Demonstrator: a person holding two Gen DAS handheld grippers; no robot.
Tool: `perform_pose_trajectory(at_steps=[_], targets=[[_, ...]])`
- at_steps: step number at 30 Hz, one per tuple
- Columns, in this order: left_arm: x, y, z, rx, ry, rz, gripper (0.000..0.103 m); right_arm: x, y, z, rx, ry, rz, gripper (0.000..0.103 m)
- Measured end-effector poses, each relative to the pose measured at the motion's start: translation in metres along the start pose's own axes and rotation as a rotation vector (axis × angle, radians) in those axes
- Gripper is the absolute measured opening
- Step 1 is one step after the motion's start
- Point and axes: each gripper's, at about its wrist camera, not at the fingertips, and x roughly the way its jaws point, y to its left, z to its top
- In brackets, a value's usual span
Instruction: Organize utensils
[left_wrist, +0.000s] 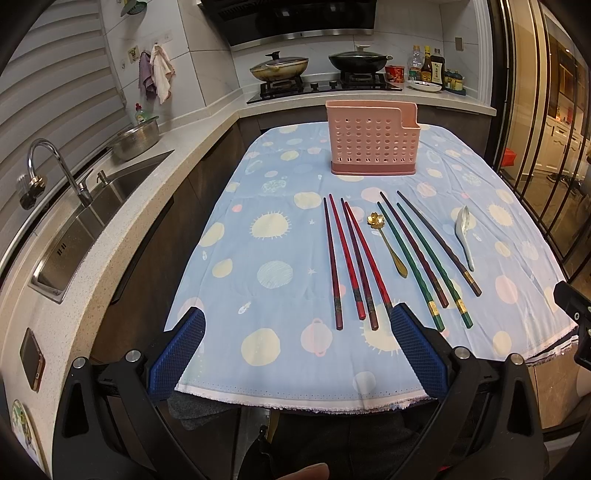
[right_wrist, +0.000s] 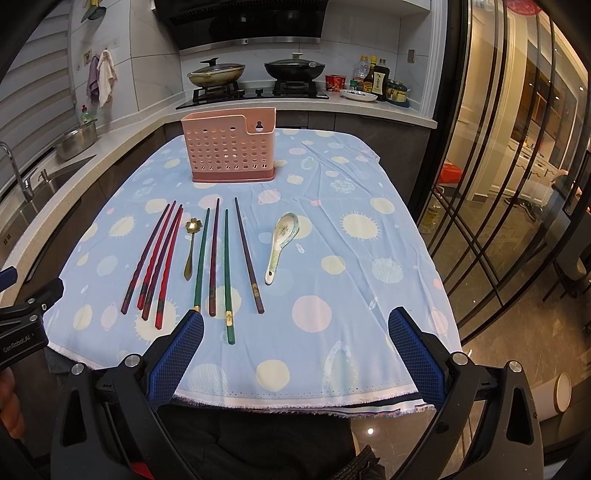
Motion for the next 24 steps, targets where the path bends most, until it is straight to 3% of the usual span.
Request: perform_pose_trajectory(at_steps=[24], targets=[[-0.0028,-0.0036,0.002,0.009,-0.007,0.002,0.096,0.0003,-0.001,-0.0002,0.0,-0.003,-0.001,0.096]])
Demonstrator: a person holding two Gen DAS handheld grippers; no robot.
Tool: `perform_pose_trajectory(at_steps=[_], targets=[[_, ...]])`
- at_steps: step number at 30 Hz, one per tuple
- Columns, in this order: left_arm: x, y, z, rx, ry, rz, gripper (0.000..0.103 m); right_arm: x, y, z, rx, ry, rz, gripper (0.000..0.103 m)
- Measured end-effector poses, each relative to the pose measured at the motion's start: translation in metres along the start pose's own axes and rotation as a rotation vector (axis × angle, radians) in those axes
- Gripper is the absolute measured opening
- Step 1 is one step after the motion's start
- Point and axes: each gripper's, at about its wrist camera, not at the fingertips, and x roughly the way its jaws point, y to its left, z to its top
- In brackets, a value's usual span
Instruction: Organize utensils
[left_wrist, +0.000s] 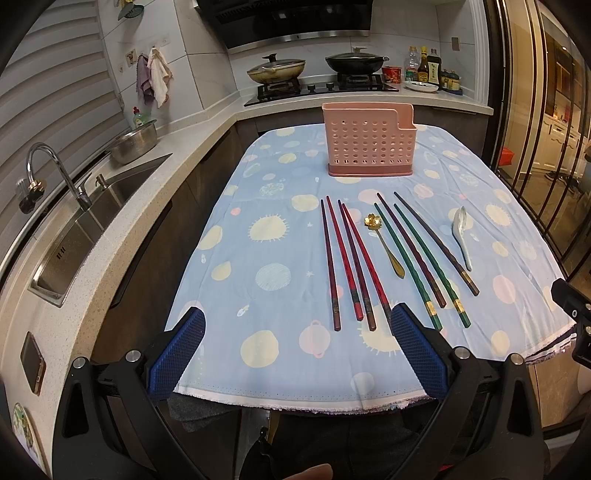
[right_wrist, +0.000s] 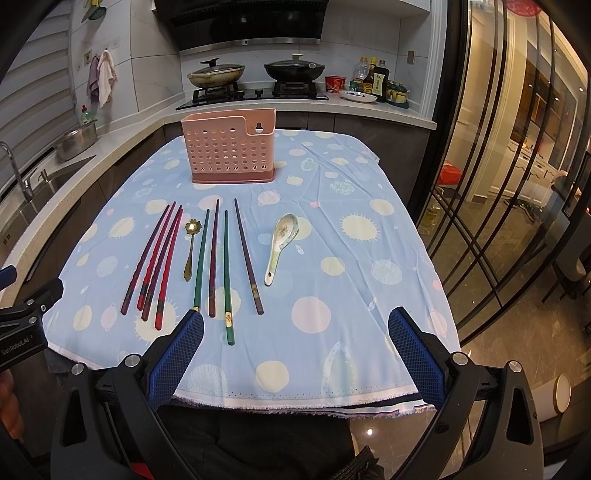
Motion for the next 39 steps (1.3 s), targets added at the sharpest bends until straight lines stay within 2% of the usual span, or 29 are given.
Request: perform_pose_trajectory(at_steps=[24,31,39], targets=[[0.0,-0.002,0.0,-0.001,-0.001,0.001,0.096,0.001,0.0,-0.002,0.0,0.0,-0.001,0.096],[0.001,-0.004,0.0,-0.006,-0.013,-0.028,0.096,-0.002,0.0,0.002,0.003,-0.002,-0.002,0.096],[0.027,-0.002,-0.001,-0.012,0.022,-0.027,0.096,0.02,-0.011,-0.005,0.033,0.022,0.0,0.096]])
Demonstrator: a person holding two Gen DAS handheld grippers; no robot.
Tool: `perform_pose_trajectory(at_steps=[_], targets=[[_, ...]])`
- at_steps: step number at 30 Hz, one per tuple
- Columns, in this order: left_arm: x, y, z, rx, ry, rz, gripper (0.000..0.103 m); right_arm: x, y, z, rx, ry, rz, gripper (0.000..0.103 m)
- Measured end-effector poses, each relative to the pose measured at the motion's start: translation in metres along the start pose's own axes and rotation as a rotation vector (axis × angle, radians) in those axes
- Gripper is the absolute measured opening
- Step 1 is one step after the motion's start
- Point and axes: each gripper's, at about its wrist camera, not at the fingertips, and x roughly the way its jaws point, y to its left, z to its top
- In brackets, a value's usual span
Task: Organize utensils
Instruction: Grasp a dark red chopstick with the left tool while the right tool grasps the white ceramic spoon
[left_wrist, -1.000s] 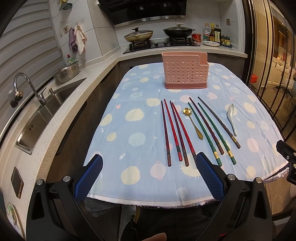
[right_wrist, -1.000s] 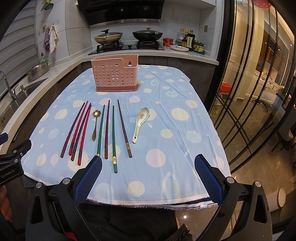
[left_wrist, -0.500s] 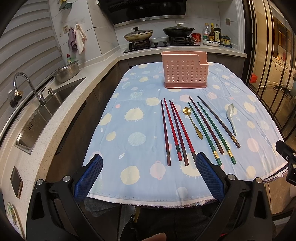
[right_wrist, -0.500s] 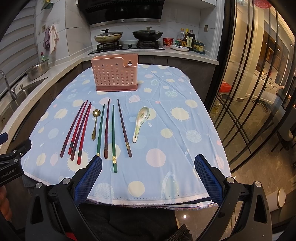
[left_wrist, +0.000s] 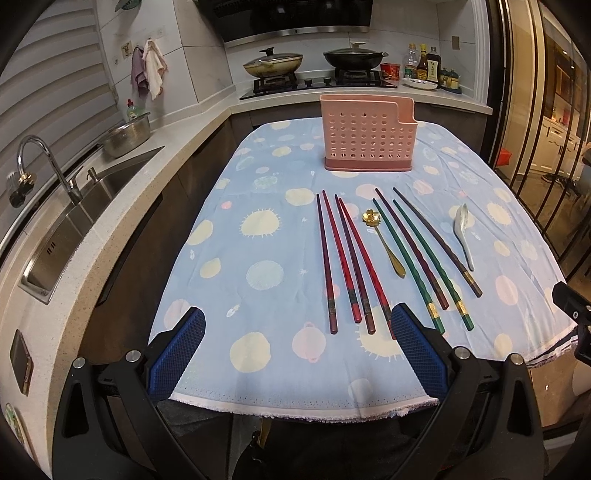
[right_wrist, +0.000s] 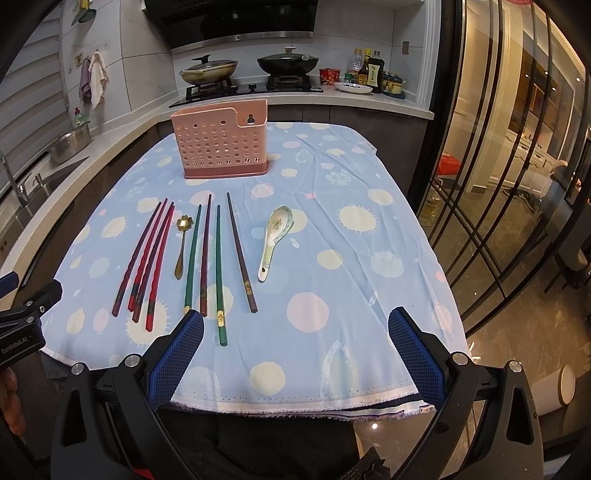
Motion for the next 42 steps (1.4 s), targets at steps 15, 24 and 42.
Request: perform_pose_trajectory(at_steps=[15,24,42], targets=[[0.084,-0.002,-0.001,-0.005,0.154,-0.021,0.096,0.076,0.0,0.013,0.038,0.086,0.024,0.096],[0.132,0.008,-0.01,-0.044,0.284,-0.058,0.096,0.107,0.003,0.021,0.043,0.131,0.011,0.096],[0.129,0.019,-0.012,-0.054,0.236,-0.163,0.055,0.151,0.011,0.033,0.079,0.197,0.086,0.059]])
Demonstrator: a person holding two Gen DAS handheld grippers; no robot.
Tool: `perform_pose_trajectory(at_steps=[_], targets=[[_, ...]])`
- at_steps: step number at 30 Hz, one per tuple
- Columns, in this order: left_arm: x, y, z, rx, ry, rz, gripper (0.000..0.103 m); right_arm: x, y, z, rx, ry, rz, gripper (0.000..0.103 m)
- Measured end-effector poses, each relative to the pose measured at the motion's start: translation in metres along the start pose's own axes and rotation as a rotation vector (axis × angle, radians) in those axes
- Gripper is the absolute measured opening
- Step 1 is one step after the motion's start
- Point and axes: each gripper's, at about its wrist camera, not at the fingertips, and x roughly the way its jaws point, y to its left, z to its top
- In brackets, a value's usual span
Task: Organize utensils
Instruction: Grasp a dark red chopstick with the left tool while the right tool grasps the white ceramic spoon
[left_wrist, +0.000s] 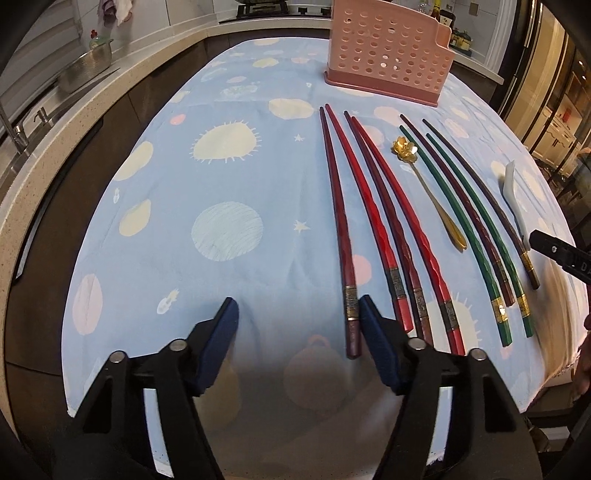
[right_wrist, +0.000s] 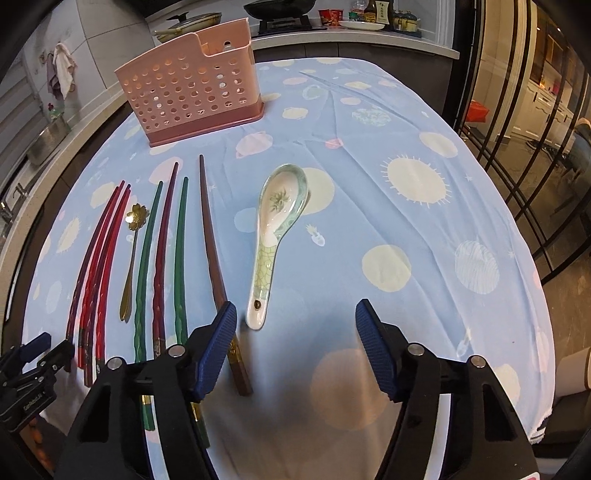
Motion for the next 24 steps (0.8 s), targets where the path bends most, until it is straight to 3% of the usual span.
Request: perform_pose_trajectory(at_steps=[2,6,13,24], targets=[[-0.001,0.001,0.002,-0.004,0.0,-0.015,0.033,0.004,0.003,0.003,-0.004,0.0,0.01,0.054],[-0.002,0.0,0.003,0.006,0.007,-0.054,0.013,0.013,0.012,0.005,-0.031,0.009,0.017,0.038],[-0.001,-0.002,0.005,0.007,0.018,-0.099,0.007,0.013,0.016,0.001,-0.072,-0.019,-0.017,0.011],[-0.01,-0.002,0.001,-0.002,0.009,-0.117,0.007,-0.005,0.007,-0.009,-0.064,-0.039,0.001,0.009]])
